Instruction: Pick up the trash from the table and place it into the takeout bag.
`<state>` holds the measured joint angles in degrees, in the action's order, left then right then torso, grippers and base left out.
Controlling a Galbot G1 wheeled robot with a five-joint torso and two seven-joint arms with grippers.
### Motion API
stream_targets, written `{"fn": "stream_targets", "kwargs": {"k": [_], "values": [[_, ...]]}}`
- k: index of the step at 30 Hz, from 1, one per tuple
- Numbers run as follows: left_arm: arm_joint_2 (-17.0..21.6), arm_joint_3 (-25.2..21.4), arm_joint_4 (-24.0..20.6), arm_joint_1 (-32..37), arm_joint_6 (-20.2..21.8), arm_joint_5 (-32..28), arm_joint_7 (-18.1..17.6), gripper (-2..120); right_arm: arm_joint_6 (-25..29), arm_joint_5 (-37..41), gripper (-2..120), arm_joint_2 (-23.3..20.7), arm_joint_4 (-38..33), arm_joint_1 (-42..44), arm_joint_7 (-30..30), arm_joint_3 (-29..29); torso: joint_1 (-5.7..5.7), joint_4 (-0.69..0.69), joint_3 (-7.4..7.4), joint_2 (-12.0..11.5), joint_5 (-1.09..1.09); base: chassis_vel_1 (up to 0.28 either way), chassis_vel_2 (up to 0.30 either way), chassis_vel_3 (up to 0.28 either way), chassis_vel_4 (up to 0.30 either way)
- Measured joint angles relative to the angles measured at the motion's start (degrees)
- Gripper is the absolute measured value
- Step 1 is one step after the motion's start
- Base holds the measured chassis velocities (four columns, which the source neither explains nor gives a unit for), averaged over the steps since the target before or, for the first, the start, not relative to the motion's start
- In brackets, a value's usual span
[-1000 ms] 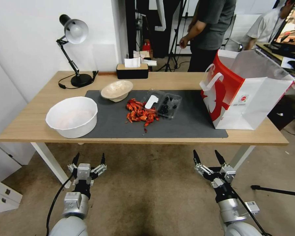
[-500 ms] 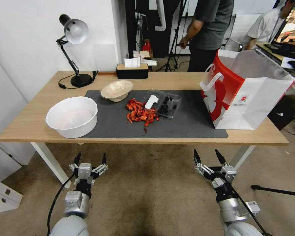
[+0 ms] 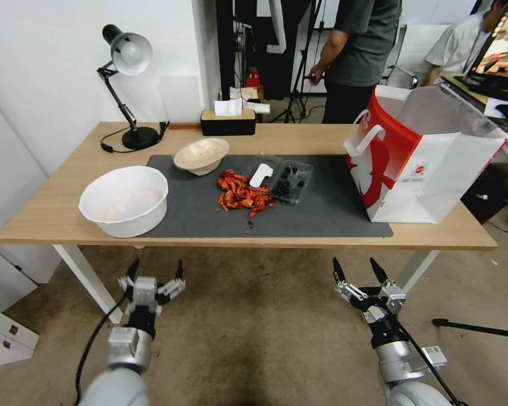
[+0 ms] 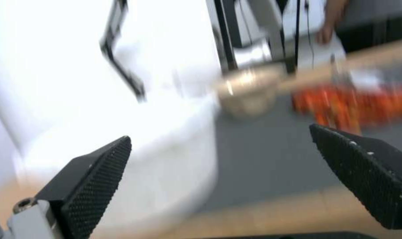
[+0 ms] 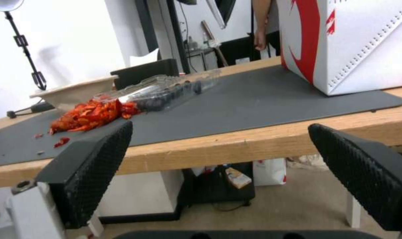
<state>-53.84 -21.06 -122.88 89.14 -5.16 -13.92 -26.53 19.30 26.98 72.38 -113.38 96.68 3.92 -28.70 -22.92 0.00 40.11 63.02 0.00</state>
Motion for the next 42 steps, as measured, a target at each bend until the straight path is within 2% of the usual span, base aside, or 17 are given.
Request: {"fn": "stream_targets", "kwargs": {"k": [5,11,13,14,16,17,19,20,21,22,23,24,26,27,28,35,42], "values": [[7.35,-1.4,-4.29,-10.12,6.53,-8.47,0.47,100,-0.16,-0.03,100,0.11,-0.23,-0.23,-0.06,0.02,0.0,-0.01,0.0,0.0,0.0,0.0,0.0,0.0,0.0],[14.88,0.46,-2.34,-20.81,10.52,-14.62,4.01,100,-0.25,-0.31,100,0.36,-0.54,-0.2,-0.08,0.12,0.0,0.0,0.01,0.0,-0.01,0.0,0.0,0.0,0.0],[18.8,3.97,0.34,-28.11,12.24,-18.03,6.56,100,-0.3,-0.5,100,0.45,-0.7,-0.12,-0.1,0.13,0.0,0.01,0.0,0.0,0.0,0.0,0.0,0.0,0.0],[18.8,3.97,0.34,-28.11,12.24,-18.03,6.56,100,-0.3,-0.5,100,0.45,-0.7,-0.12,-0.1,0.13,0.0,0.01,0.0,0.0,0.0,0.0,0.0,0.0,0.0],[21.81,9.82,3.82,-38.12,15.25,-22.47,8.94,100,-0.32,-0.76,100,0.57,-0.8,0.06,-0.12,0.11,0.0,0.01,0.01,0.0,-0.02,0.0,0.0,0.0,0.0],[21.81,9.82,3.82,-38.12,15.25,-22.47,8.94,100,-0.32,-0.76,100,0.57,-0.8,0.06,-0.12,0.11,0.0,0.01,0.01,0.0,-0.02,0.0,0.0,0.0,0.0],[22.75,19.03,8.23,-49.9,17.93,-26.49,10.6,100,-0.32,-1.01,100,0.79,-0.82,0.27,-0.13,0.07,0.0,0.01,0.0,0.0,0.02,0.0,0.0,0.0,0.0],[22.75,19.03,8.23,-49.9,17.93,-26.49,10.6,100,-0.32,-1.01,100,0.79,-0.82,0.27,-0.13,0.07,0.0,0.01,0.0,0.0,0.02,0.0,0.0,0.0,0.0],[22.68,26.84,11.7,-58.95,19.11,-28.0,11.42,100,-0.32,-1.15,100,0.91,-0.83,0.33,-0.15,-0.14,0.0,-0.01,0.01,-0.01,-0.07,0.0,0.0,0.0,0.0],[22.22,32.67,14.63,-66.06,19.74,-28.26,12.33,100,-0.31,-1.19,100,0.96,-0.89,0.31,-0.19,-0.29,-0.01,-0.02,0.01,0.0,0.05,0.0,0.0,0.0,0.0],[22.22,32.67,14.63,-66.06,19.74,-28.26,12.33,100,-0.31,-1.19,100,0.96,-0.89,0.31,-0.19,-0.29,-0.01,-0.02,0.01,0.0,0.05,0.0,0.0,0.0,0.0],[21.23,38.1,18.0,-72.33,20.48,-28.1,13.26,100,-0.31,-1.2,100,0.96,-1.01,0.34,-0.27,-0.52,0.0,-0.02,0.01,0.0,0.04,0.0,0.0,0.0,0.0],[20.69,40.4,19.46,-74.83,20.82,-28.05,13.61,100,-0.31,-1.21,100,0.96,-1.04,0.36,-0.31,-0.64,-0.01,0.0,0.01,0.0,0.0,0.0,0.0,0.0,0.0],[19.0,45.97,23.61,-81.22,22.79,-27.82,14.61,100,-0.31,-1.22,100,0.98,-1.15,0.47,-0.41,-0.92,-0.01,-0.02,0.01,0.0,0.0,0.0,0.0,0.0,0.0],[17.99,48.35,25.81,-84.06,24.44,-27.67,15.61,100,-0.31,-1.22,100,1.05,-1.22,0.55,-0.45,-1.04,-0.01,-0.01,0.01,0.0,0.04,0.0,0.0,0.0,0.0],[12.25,56.02,35.82,-92.31,32.89,-23.08,23.0,100,-0.04,-1.16,100,1.56,-1.37,1.09,-0.53,-1.86,0.0,0.0,0.0,0.0,0.01,0.0,0.0,0.0,0.0],[9.26,59.07,39.04,-93.87,37.47,-18.79,27.89,100,0.19,-0.79,100,1.61,-1.19,1.16,-0.53,-2.39,0.0,0.01,0.0,0.0,0.0,0.0,0.0,0.0,0.0]]}}
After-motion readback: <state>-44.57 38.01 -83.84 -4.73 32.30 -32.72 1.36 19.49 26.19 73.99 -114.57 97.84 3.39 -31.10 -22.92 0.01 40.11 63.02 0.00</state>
